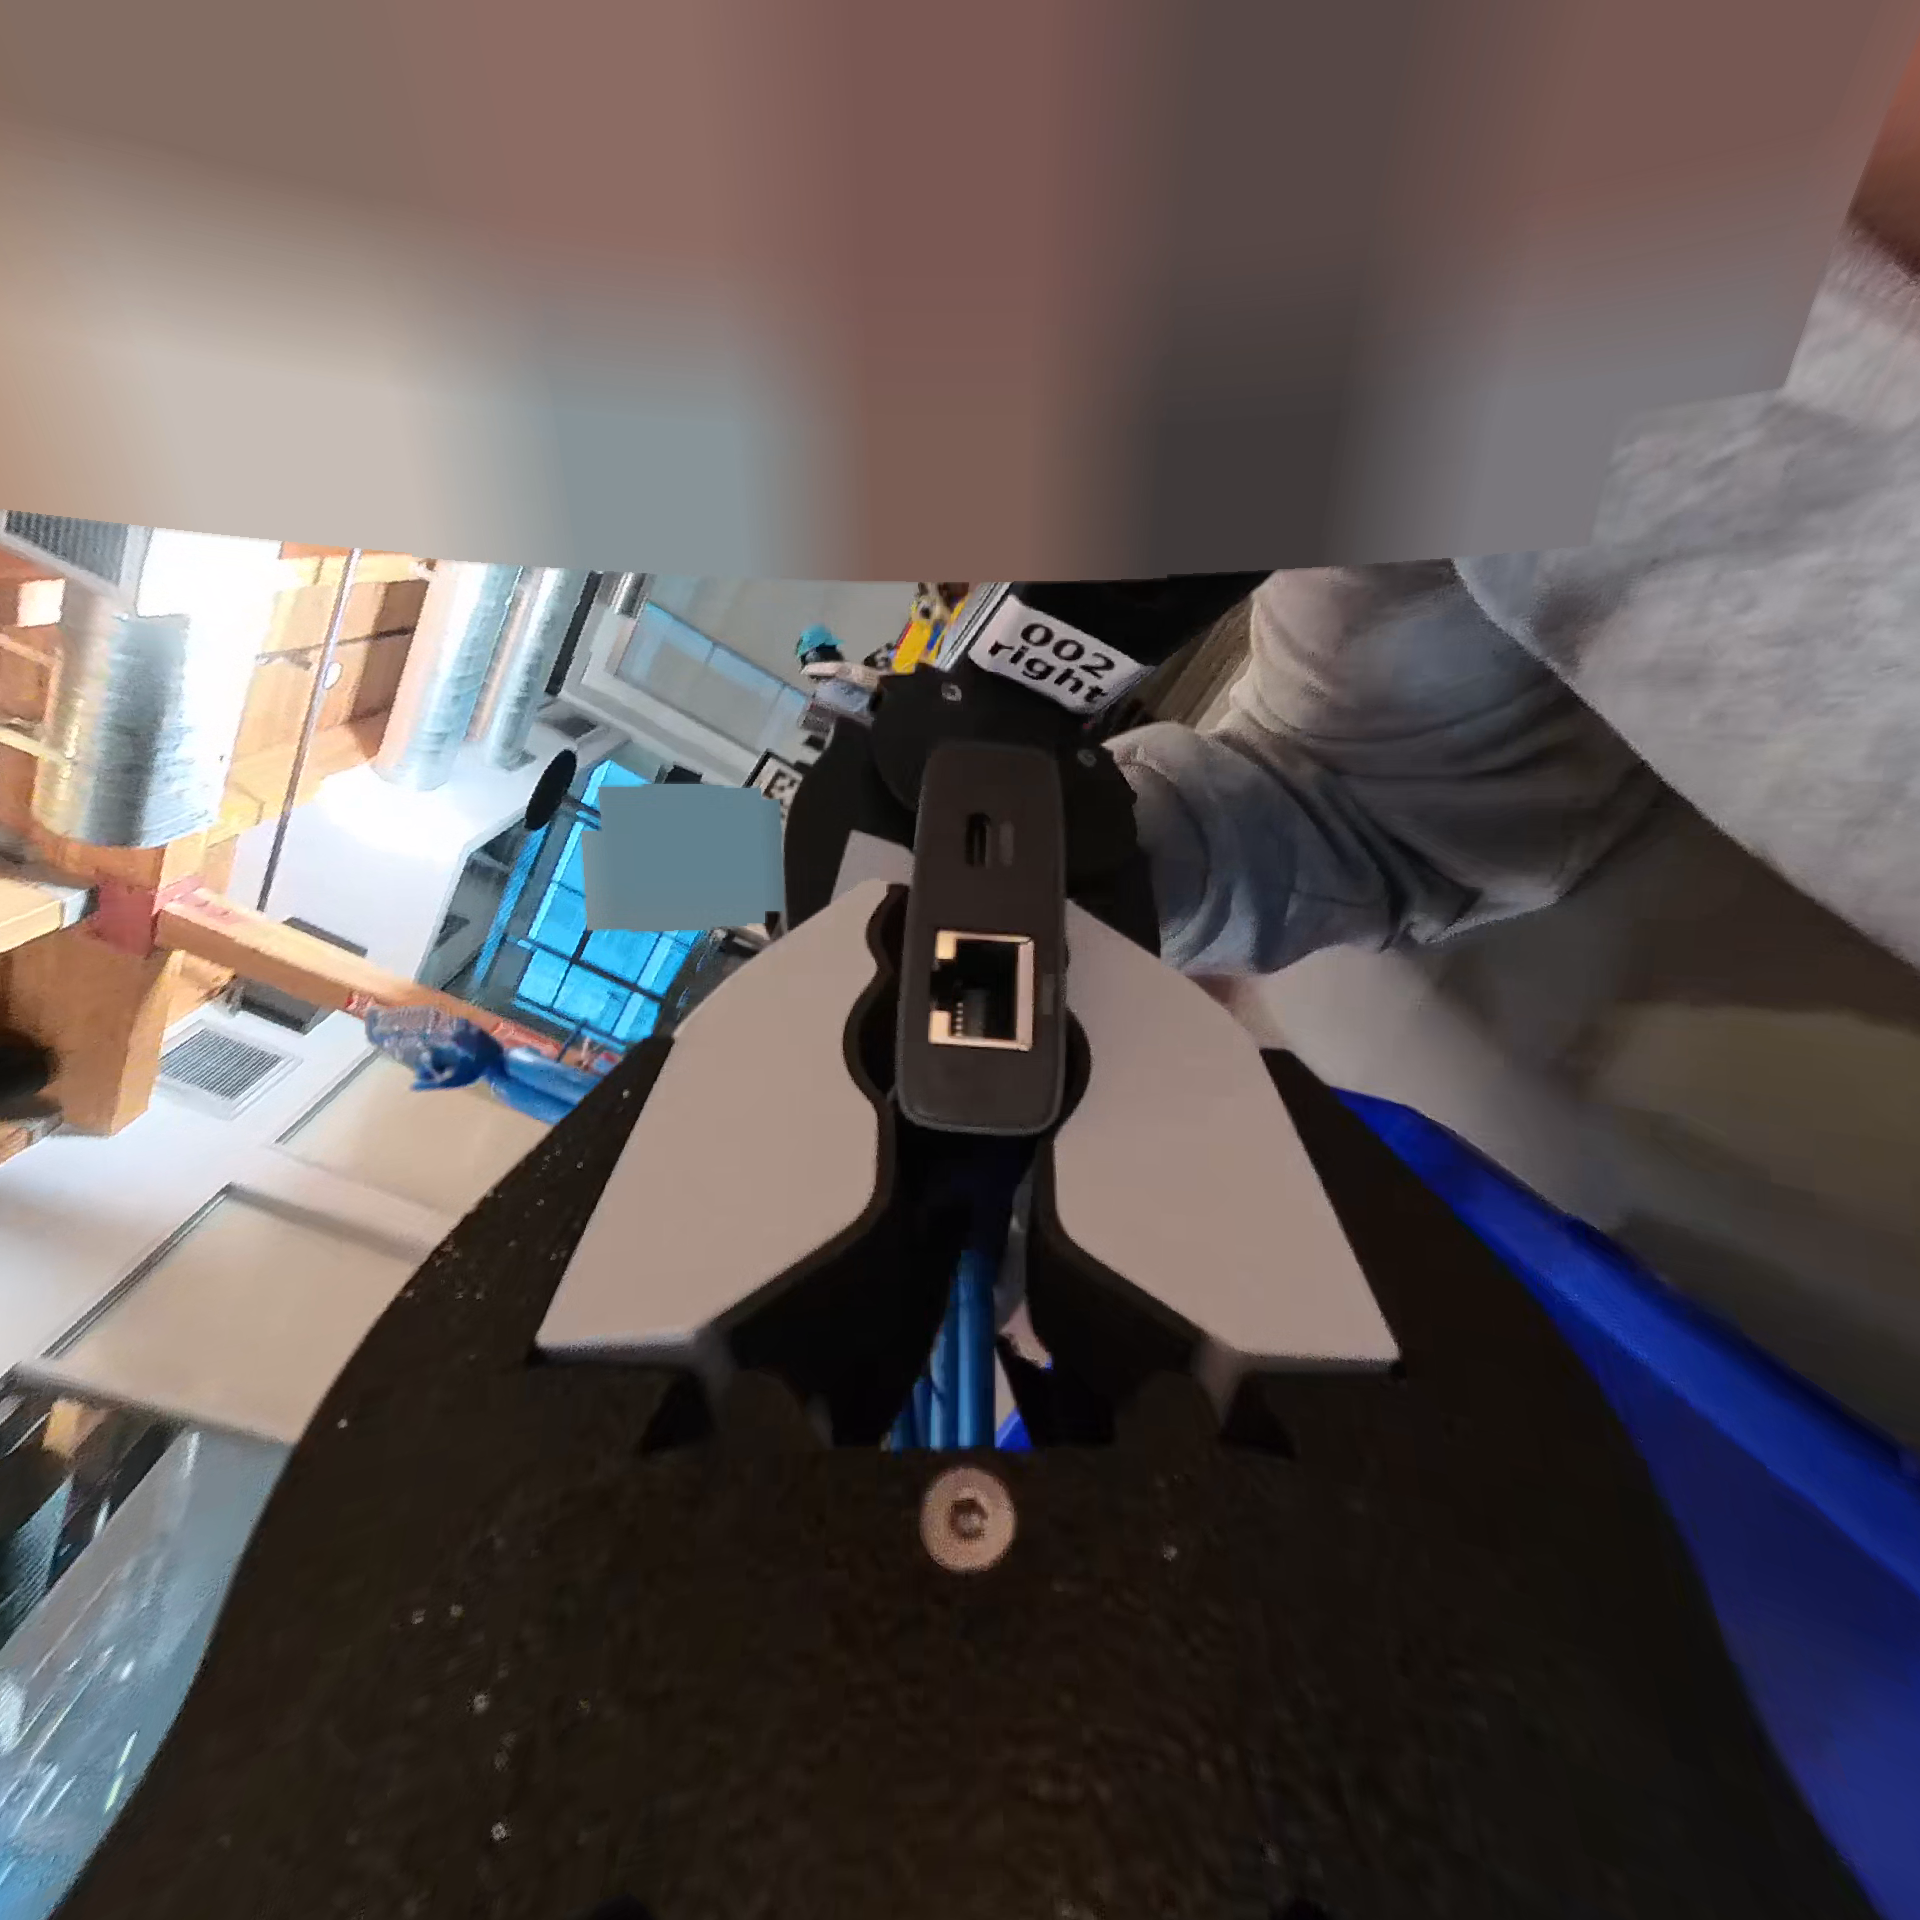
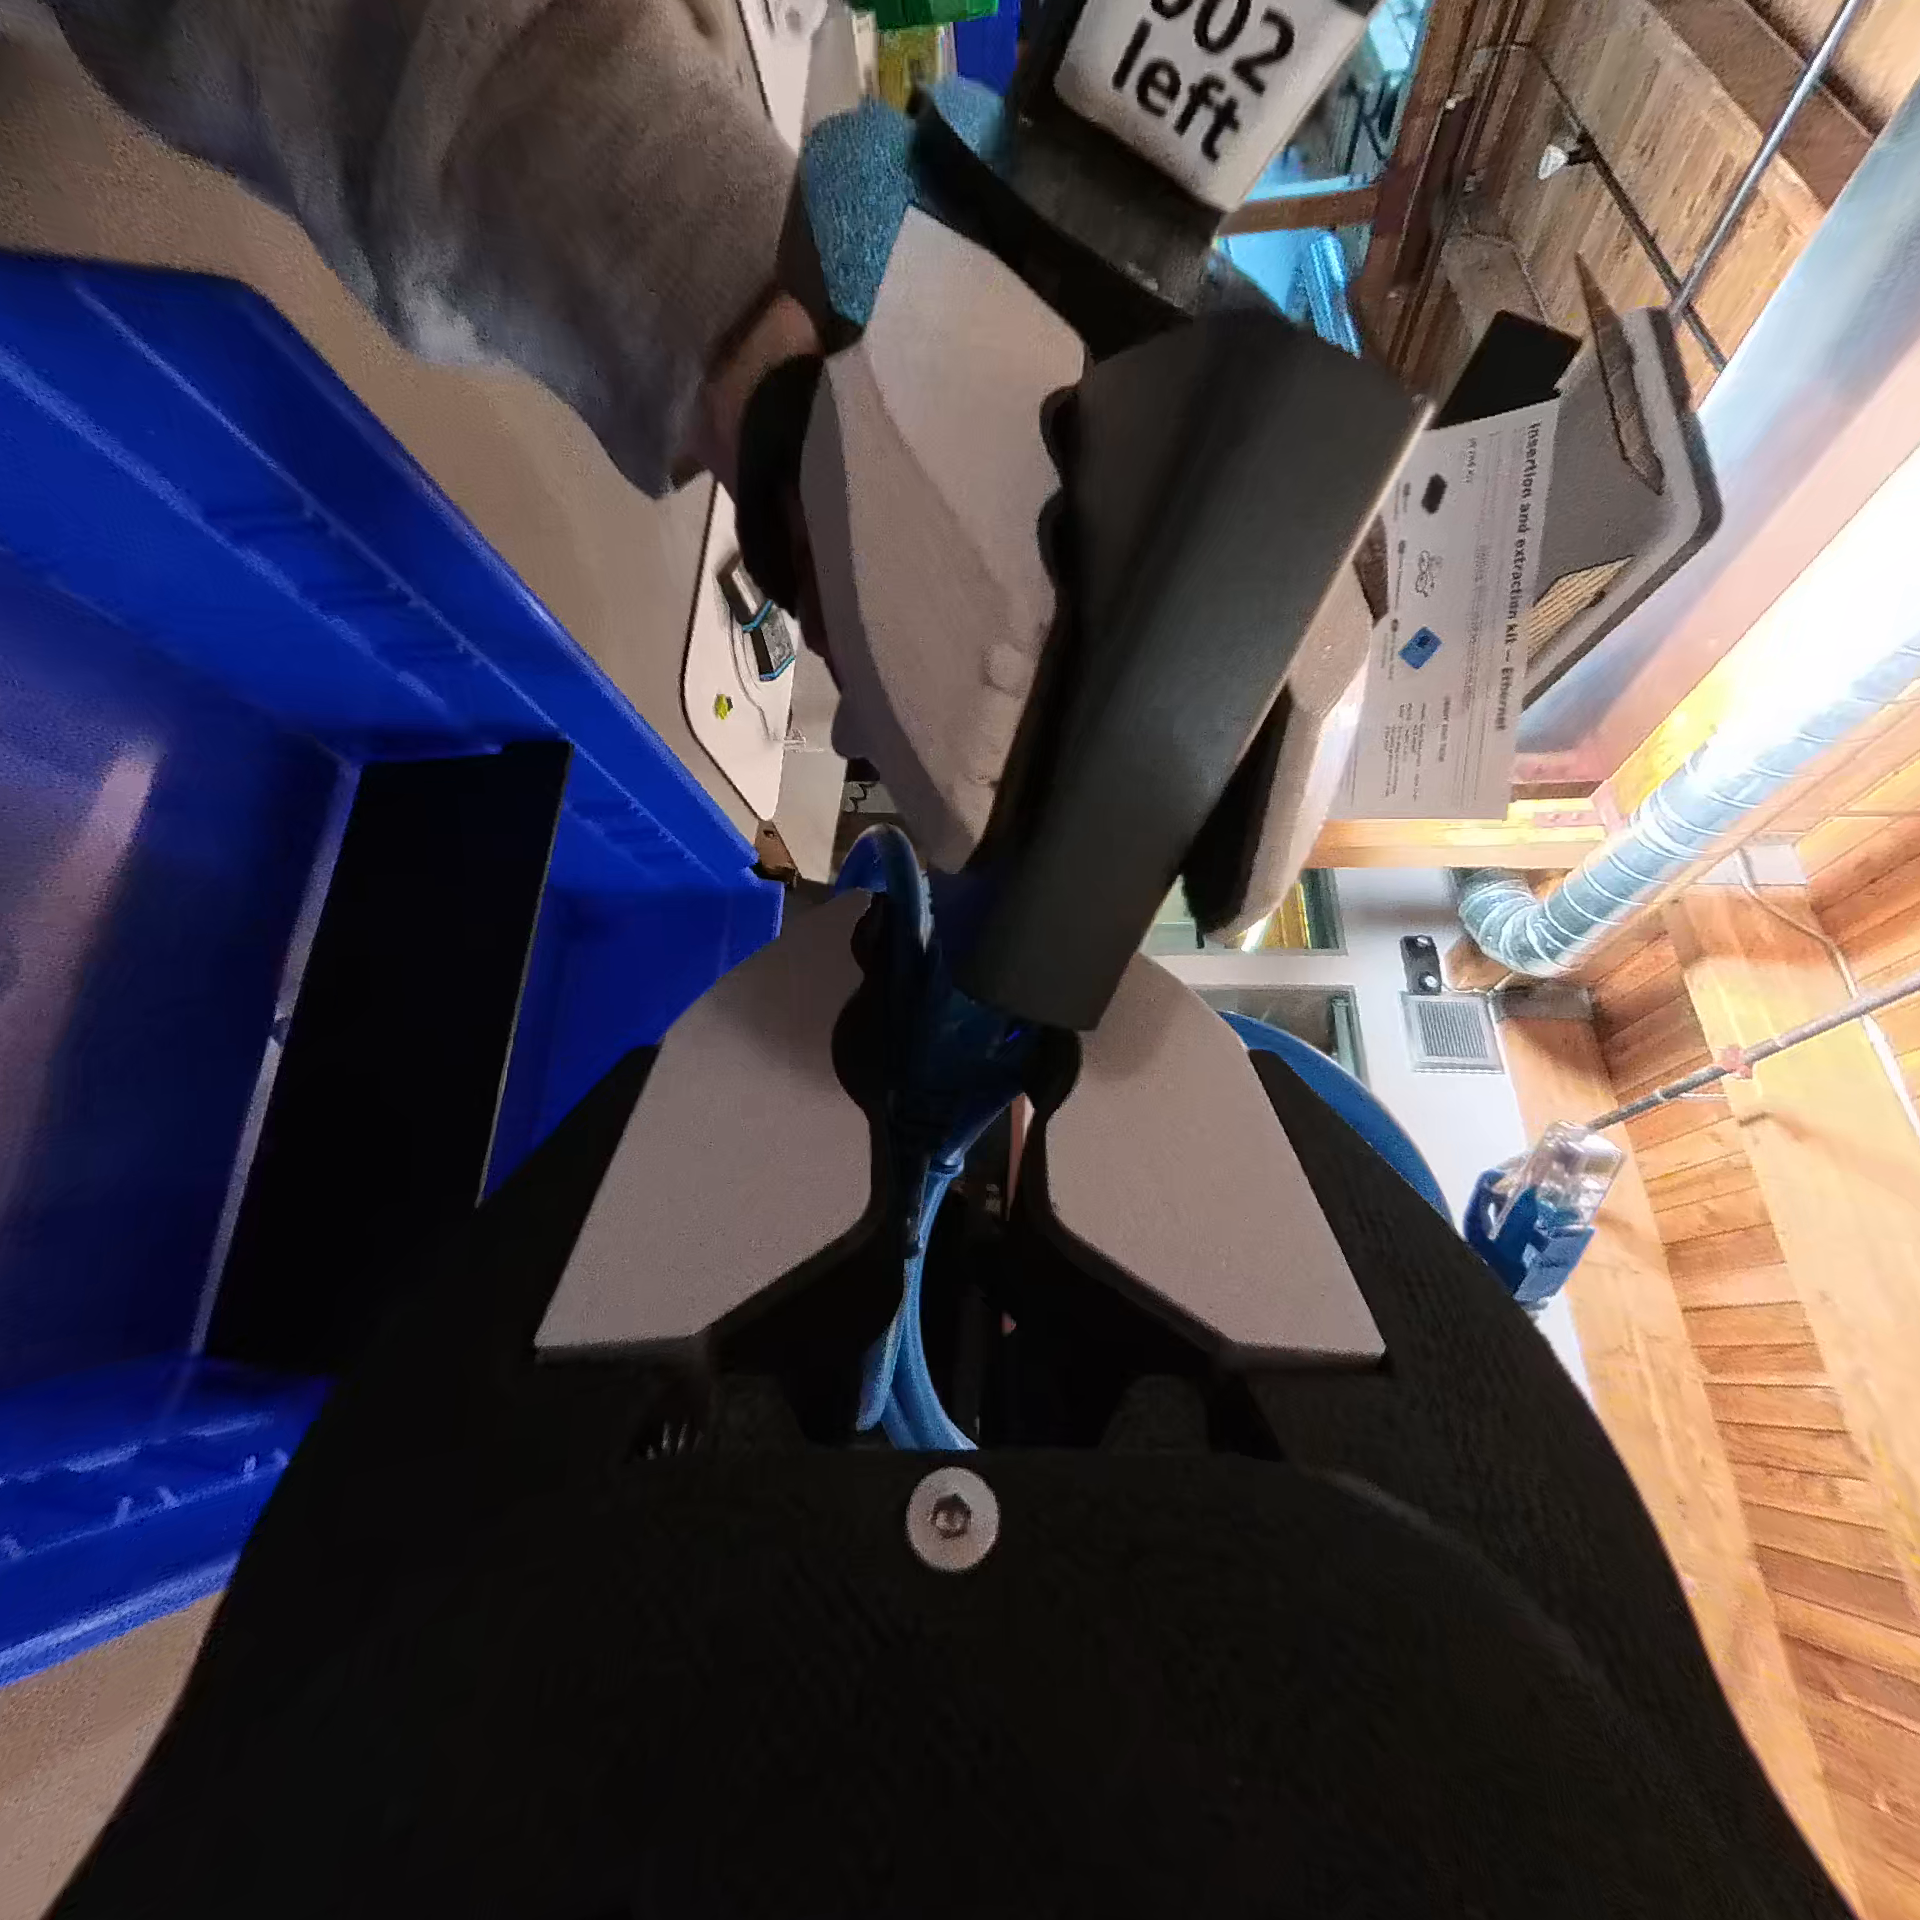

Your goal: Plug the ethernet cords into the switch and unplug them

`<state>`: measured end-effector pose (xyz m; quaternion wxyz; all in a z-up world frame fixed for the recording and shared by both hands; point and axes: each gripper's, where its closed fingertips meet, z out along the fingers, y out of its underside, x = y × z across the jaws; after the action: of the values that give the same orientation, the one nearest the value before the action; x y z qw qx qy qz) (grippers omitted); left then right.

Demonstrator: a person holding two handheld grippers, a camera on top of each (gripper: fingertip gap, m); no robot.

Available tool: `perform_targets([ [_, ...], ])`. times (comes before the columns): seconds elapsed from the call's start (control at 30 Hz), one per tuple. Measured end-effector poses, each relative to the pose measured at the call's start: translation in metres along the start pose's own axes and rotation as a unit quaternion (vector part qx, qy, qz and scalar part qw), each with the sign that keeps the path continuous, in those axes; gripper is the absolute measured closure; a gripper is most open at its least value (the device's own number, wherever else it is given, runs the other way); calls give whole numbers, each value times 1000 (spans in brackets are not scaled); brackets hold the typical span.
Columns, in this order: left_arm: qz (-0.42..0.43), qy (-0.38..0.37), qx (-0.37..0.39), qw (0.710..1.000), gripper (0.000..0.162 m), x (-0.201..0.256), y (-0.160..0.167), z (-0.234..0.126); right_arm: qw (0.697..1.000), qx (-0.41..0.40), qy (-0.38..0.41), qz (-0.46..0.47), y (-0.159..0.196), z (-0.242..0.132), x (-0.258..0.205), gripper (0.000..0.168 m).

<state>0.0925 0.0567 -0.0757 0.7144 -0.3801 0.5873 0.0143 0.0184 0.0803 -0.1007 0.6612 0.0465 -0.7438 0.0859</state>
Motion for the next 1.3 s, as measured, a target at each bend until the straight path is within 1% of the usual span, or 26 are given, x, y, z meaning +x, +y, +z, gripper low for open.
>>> perform_targets([
  [0.03,1,-9,-5,1000,140,1,3,1,1000,1,-1,-5,2,0,-2,146],
  [0.2,41,-43,-43,997,140,14,13,5,999,44,0,-9,0,0,-16,146],
  [0.3,43,-47,-60,996,140,20,13,4,997,73,3,-7,-5,1,-22,147],
  [0.4,29,-35,-62,997,140,28,17,3,996,85,10,-22,-6,2,-31,146],
  [0.53,21,-27,-65,997,140,37,25,1,995,83,13,-47,-4,5,-42,145],
  [0.83,-20,-26,-50,998,141,44,37,-2,994,82,5,-65,4,9,-57,144],
  [0.93,-21,-34,-57,998,141,41,40,-4,996,87,-1,-32,6,12,-58,145],
  [1.03,12,-56,-83,995,140,38,42,-5,995,98,-15,23,7,12,-56,146],
  [1.07,-3,-56,-76,996,141,38,41,-5,995,99,-19,27,6,12,-56,147],
  [1.1,-16,-54,-72,996,140,37,42,-5,995,96,-17,22,7,12,-56,146],
  [1.3,-12,-32,-62,997,140,44,41,-6,996,77,12,-50,8,12,-57,145],
])
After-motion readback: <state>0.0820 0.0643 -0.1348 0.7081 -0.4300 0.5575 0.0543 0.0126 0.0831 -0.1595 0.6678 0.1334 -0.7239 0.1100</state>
